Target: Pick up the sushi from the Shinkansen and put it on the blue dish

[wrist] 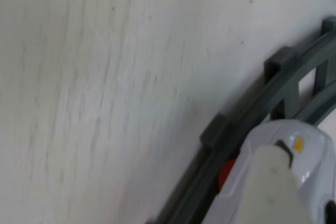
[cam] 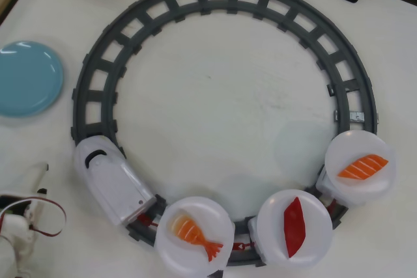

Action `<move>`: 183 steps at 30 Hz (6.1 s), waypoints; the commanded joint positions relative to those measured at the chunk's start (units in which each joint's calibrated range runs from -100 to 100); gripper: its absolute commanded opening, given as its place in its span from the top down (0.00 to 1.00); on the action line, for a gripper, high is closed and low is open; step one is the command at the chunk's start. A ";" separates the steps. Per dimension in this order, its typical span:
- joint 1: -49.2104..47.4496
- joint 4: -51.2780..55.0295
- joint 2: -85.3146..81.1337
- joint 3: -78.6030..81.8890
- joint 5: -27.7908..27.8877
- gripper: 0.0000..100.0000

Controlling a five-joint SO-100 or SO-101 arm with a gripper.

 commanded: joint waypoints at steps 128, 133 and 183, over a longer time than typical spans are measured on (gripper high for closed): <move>59.77 16.94 117.01 -120.60 29.14 0.94; 53.34 23.23 107.30 -121.14 27.21 0.94; -17.17 -16.43 104.23 -91.83 7.33 0.94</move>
